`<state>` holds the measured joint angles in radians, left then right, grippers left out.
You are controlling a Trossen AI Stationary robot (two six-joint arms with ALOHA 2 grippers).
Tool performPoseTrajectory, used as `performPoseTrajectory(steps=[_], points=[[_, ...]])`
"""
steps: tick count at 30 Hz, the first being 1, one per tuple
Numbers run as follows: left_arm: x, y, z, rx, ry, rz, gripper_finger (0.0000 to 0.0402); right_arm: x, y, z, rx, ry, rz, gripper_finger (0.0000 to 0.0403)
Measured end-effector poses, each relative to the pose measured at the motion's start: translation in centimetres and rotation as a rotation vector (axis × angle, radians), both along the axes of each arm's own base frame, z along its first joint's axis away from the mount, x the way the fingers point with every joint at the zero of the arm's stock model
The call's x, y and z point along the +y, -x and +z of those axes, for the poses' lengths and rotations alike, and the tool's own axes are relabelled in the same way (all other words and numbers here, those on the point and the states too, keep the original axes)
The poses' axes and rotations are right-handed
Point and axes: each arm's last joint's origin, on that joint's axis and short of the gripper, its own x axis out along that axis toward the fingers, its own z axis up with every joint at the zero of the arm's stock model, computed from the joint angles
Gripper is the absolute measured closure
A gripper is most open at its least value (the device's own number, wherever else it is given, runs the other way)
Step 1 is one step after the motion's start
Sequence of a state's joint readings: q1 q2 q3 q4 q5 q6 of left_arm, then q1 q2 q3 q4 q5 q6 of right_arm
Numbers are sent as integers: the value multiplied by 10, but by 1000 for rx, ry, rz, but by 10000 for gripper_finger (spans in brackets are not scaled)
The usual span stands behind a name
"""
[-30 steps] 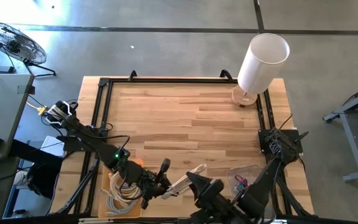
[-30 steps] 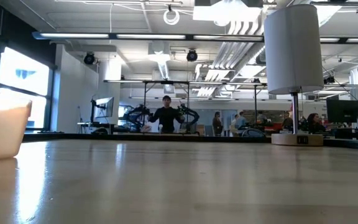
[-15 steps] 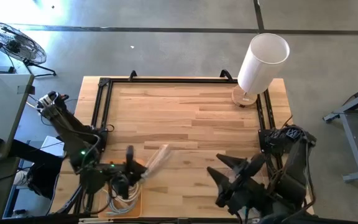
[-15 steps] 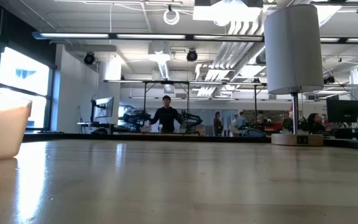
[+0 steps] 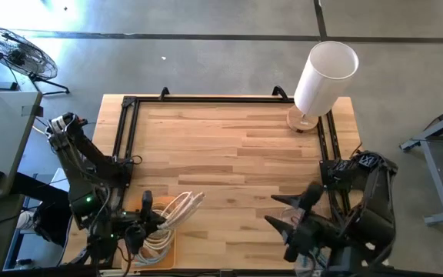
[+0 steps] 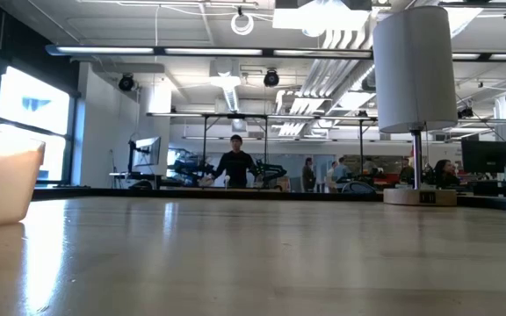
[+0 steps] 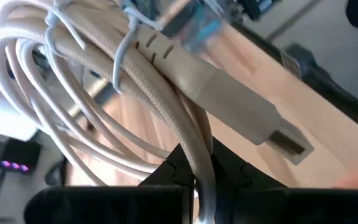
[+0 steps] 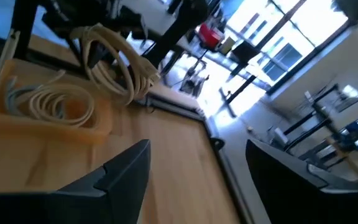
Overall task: Pick & Place USB Port
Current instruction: Put the light brown HDMI cable into the orange bin
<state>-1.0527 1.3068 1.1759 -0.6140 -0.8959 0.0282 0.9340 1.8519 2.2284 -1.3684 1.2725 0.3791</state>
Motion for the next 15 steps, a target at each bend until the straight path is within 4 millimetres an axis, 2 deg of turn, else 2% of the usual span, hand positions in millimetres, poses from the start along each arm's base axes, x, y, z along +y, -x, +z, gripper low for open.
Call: performPoseTrajectory(steps=[7, 15], points=[[0, 8, -21, 210, -13, -32, 385, -14, -4, -9, 69, -106, -48, 147], [3, -6, -56, 607, 17, 4, 376, -15, -7, -15, 70, -95, -70, 147]])
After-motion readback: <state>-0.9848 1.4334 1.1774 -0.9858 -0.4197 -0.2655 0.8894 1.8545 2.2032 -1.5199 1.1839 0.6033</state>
